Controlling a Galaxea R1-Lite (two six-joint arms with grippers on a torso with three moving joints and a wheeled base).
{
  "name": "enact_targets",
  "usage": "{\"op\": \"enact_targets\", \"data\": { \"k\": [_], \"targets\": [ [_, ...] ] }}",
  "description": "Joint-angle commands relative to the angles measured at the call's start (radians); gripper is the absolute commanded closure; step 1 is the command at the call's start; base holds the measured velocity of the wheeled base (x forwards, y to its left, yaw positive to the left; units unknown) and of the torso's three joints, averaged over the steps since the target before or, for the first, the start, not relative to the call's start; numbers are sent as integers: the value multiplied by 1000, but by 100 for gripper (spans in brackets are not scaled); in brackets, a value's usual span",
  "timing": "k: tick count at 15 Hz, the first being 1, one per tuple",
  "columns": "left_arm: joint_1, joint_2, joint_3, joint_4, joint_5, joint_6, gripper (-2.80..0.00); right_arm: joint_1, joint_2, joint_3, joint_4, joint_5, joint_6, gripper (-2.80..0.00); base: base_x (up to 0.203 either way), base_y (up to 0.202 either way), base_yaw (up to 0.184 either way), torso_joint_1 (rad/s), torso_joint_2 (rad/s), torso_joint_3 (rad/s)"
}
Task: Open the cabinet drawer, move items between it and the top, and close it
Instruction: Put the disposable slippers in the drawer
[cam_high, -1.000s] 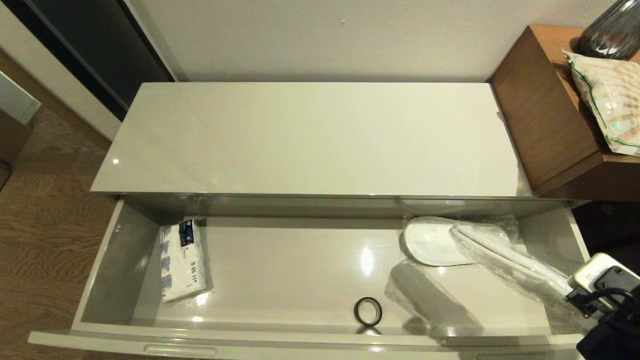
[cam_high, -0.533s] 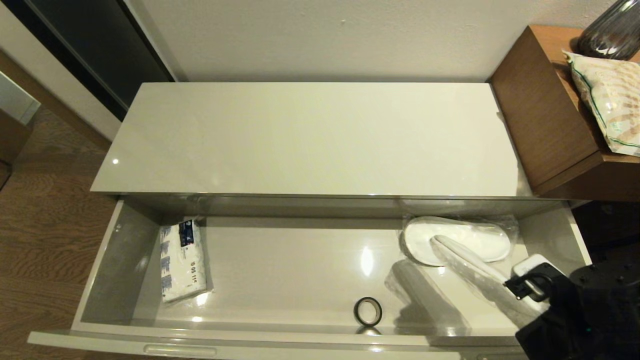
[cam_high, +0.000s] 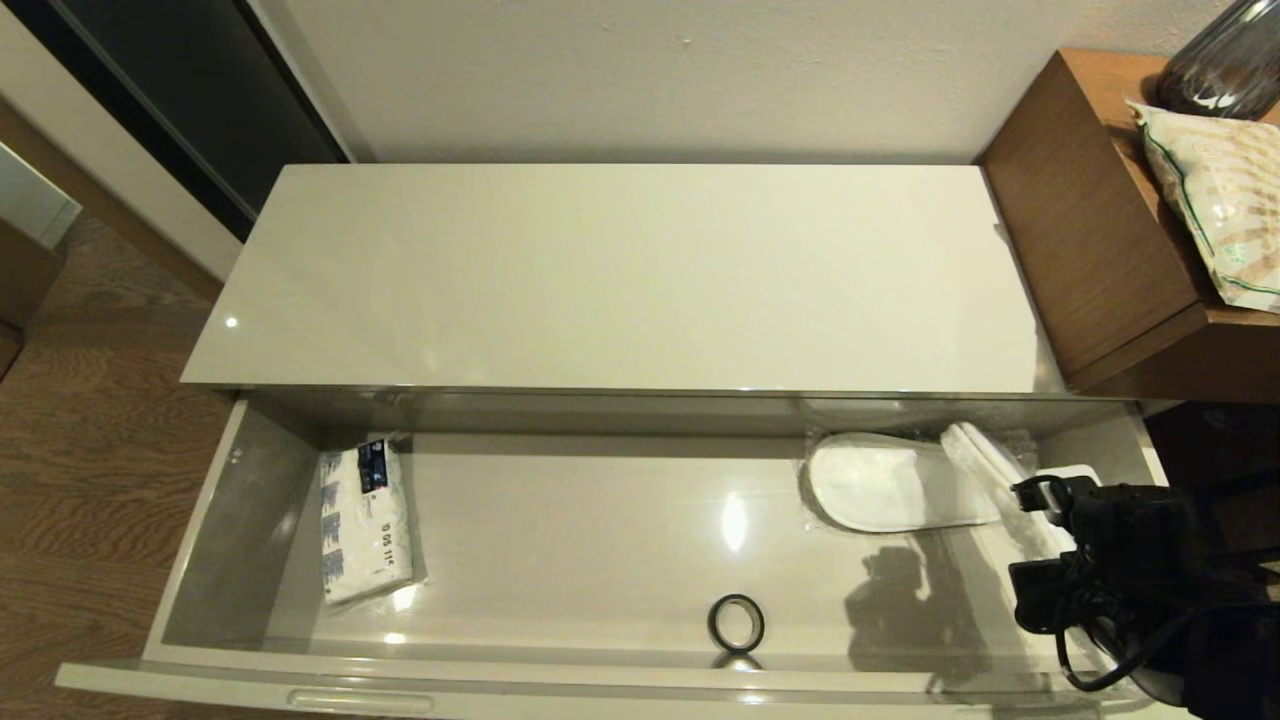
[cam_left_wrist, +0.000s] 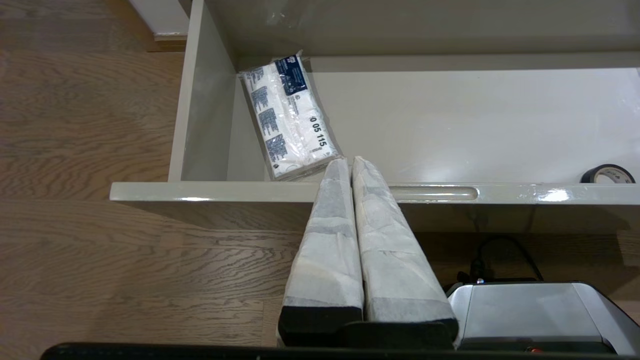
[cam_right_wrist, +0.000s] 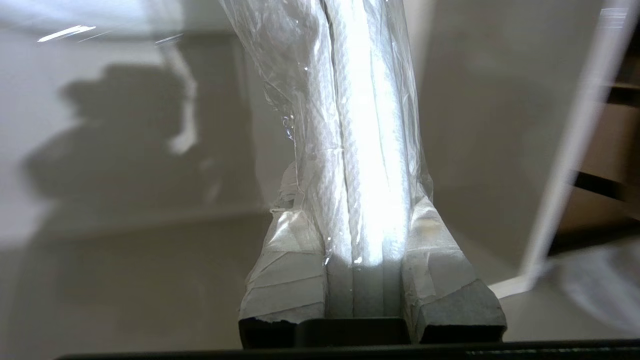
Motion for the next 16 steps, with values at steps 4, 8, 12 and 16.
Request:
{"op": "enact_targets", "data": {
  "k": [4,8,12,16],
  "targets": [
    [0,2,0,0,0,0,0,-87,235,30,-238,-49,-80,0,0,0,0,0,0,0],
    [0,2,0,0,0,0,0,-7,482,34,-398,-48,-55,0,0,0,0,0,0,0],
    [0,2,1,0,0,0,0,172,571,33,-462,-54,45,0,0,0,0,0,0,0],
    [0,2,0,0,0,0,0,273,526,79,-465,-56,84,0,0,0,0,0,0,0]
  ]
}}
